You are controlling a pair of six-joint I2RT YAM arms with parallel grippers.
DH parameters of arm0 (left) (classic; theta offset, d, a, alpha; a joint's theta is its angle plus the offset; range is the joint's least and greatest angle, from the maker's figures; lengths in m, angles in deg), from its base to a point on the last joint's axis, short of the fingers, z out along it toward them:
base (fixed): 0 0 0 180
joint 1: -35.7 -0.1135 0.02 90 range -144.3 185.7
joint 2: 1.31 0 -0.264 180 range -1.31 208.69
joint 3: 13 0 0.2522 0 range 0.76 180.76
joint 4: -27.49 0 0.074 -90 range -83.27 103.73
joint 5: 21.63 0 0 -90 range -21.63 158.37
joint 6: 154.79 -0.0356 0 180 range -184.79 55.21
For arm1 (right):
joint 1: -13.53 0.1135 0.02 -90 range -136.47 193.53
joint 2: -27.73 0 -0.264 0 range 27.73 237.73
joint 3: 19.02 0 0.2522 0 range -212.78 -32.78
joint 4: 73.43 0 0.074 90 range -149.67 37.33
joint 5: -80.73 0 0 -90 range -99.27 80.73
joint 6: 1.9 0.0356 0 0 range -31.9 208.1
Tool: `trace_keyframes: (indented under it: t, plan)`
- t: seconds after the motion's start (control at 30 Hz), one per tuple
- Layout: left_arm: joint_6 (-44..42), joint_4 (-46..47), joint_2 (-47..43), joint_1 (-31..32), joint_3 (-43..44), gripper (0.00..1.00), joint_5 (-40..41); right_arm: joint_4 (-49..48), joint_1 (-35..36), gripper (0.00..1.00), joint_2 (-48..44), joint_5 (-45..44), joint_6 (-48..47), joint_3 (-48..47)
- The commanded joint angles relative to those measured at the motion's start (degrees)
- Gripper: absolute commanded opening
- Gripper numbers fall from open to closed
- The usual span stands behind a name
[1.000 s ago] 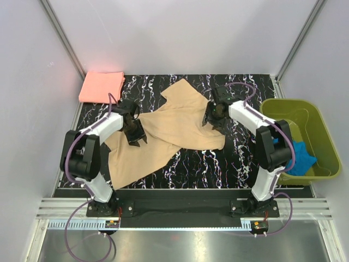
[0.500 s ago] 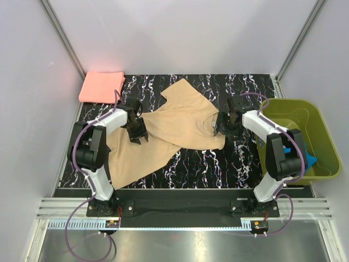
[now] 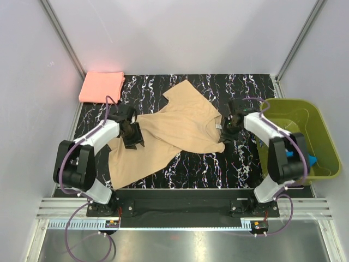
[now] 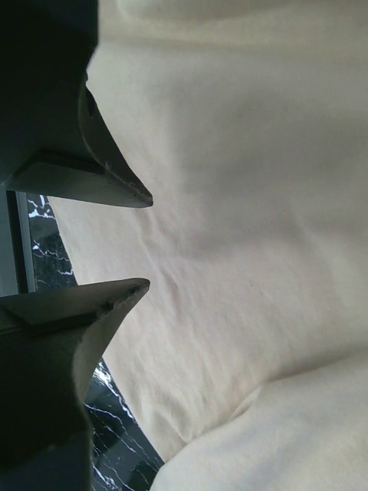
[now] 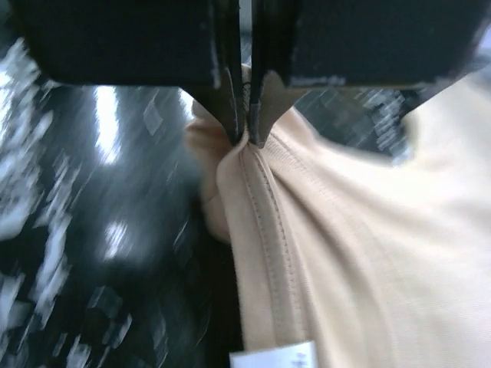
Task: Fold and stack the t-shirts
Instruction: Flatten the tshirt out
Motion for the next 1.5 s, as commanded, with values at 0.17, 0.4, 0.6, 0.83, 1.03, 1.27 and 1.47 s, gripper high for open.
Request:
trace_keyframes:
  t: [0.17, 0.4, 0.6, 0.83, 1.03, 1.27, 1.47]
  plan:
    - [-2.5, -1.2, -9.9, 0.5, 0.5, 0.47, 5.0, -2.6, -0.3, 0.00, -2.2, 24.4, 28.8, -17.0]
    - [-2.6, -2.0, -9.1, 1.3, 4.0, 0.48, 5.1, -12.7, -5.2, 0.02, 15.8, 13.5, 49.5, -34.9]
    - [-2.8, -1.1, -9.4, 3.7, 4.1, 0.50, 4.6, 13.5, -8.0, 0.42, 35.3, 13.1, 10.0, -64.4]
    - [-3.2, -0.1, -8.7, 6.8, 2.5, 0.60, 0.3, 4.7, -5.7, 0.75, 6.6, -4.0, -5.1, -26.8]
    - [-0.4, -3.3, -9.4, 8.1, 1.4, 0.57, 0.5, -6.5, -4.6, 0.40, 2.1, 9.5, 3.5, -8.2]
    - [2.8, -6.5, -17.6, 8.1, -3.1, 0.56, 1.8, -19.9, -4.4, 0.39, 7.2, 13.3, 9.9, -3.7]
    - [4.7, -2.8, -19.7, 7.4, -8.6, 0.58, 0.7, -23.0, -3.1, 0.48, 12.9, 12.2, 12.6, -6.0]
